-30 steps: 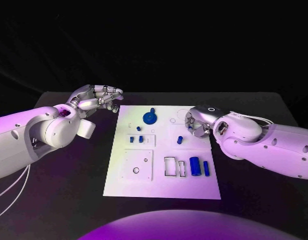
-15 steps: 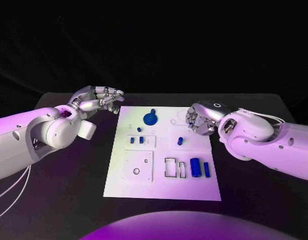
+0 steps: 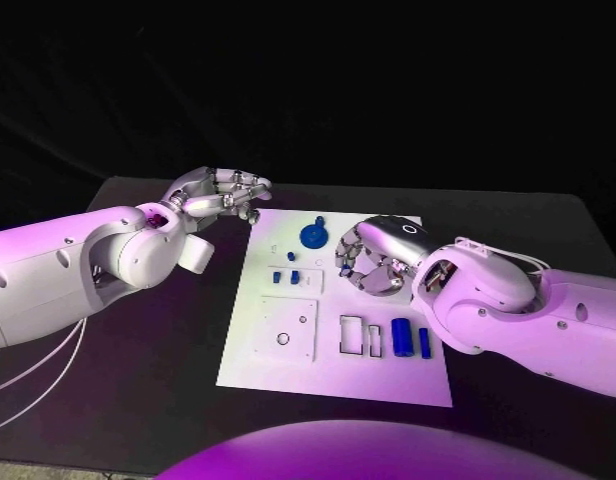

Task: Assemble the parts on the task board

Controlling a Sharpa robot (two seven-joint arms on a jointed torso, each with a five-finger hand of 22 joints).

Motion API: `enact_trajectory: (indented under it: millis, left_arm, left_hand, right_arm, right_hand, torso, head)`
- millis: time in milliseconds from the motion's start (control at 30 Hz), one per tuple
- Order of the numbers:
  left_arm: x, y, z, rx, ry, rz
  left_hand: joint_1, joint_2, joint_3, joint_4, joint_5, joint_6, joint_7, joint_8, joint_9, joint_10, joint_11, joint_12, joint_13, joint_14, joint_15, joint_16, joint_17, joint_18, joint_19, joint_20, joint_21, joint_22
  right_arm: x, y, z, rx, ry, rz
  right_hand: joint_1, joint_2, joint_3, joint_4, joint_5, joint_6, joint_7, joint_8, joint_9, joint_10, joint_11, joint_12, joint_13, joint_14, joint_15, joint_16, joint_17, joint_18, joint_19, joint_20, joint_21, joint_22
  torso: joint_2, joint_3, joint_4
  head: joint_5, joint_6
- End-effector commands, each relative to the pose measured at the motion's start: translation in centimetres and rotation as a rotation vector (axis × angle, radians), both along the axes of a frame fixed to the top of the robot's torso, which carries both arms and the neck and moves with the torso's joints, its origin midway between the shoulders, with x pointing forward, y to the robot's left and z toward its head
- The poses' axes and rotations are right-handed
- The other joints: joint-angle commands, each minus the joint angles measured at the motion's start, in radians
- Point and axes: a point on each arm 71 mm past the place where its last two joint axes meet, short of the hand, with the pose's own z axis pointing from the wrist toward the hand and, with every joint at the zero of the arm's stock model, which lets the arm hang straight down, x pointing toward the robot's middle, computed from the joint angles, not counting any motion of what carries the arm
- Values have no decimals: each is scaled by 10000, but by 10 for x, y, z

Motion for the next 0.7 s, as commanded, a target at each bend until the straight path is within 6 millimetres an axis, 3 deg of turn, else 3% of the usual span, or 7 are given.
enact_trajectory:
  millis: [33, 167, 200, 400, 700]
  left_arm:
    - [-2, -7, 2, -130, -102, -250]
    - [-2, -11, 2, -167, -110, -317]
    - [-2, -12, 2, -177, -110, -338]
    - [-3, -19, 2, -231, -107, -481]
    - [-3, -23, 2, -240, -97, -544]
  left_hand:
    - [-80, -14, 53, 1, 4, -71, -29, 64, 9, -89, 10, -46, -14, -52, -2, -44, -8, 94, 64, -7, -49, -11]
    - [-83, -13, 81, -27, 22, -91, -26, 78, 16, -109, 14, -54, -18, -49, 1, -50, -12, 94, 73, -3, -66, -15]
    - [-83, -13, 81, -27, 22, -91, -26, 78, 16, -109, 14, -54, -18, -49, 1, -50, -12, 94, 73, -3, -66, -15]
    - [-85, -15, 88, -36, 30, -98, -24, 81, 17, -114, 16, -56, -19, -48, 2, -51, -13, 94, 76, -2, -71, -16]
    - [-101, -24, 93, -44, 38, -113, -17, 86, 20, -125, 21, -60, -21, -42, 5, -50, -13, 94, 82, -1, -79, -18]
  right_arm:
    - [-7, 12, -7, 198, 132, 319]
    - [-13, 23, -20, 216, 353, 453]
    - [-14, 25, -23, 214, 400, 480]
    - [-19, 37, -39, 191, 680, 645]
    - [-25, 49, -54, 151, 915, 854]
  right_hand:
    - [-85, -2, 31, -10, 63, -70, 33, -51, -1, 70, -154, -4, 10, 430, -22, -18, -11, -174, 349, -10, 28, 2156]
    - [-102, -5, 36, -13, 98, -96, 40, -64, 6, 52, -145, -24, 9, 429, -16, -20, -16, -168, 338, -6, 2, 2148]
    - [-102, -5, 36, -13, 98, -96, 40, -64, 6, 52, -145, -24, 9, 429, -16, -20, -16, -168, 338, -6, 2, 2148]
    - [-102, 0, 48, -23, 123, -119, 45, -76, 11, 38, -140, -40, 9, 428, -12, -23, -24, -165, 334, -2, -9, 2144]
    - [-109, -10, 52, -38, 150, -147, 54, -92, 18, 20, -131, -59, 9, 429, -5, -20, -21, -164, 332, 3, -15, 2143]
  torso:
    - [-3, -24, 14]
    - [-13, -29, 29]
    - [-4, -9, 29]
    - [0, -34, 13]
    - [5, -2, 21]
  head:
    - [258, -53]
    - [431, -135]
    - [465, -136]
    - [630, -198]
    - [855, -198]
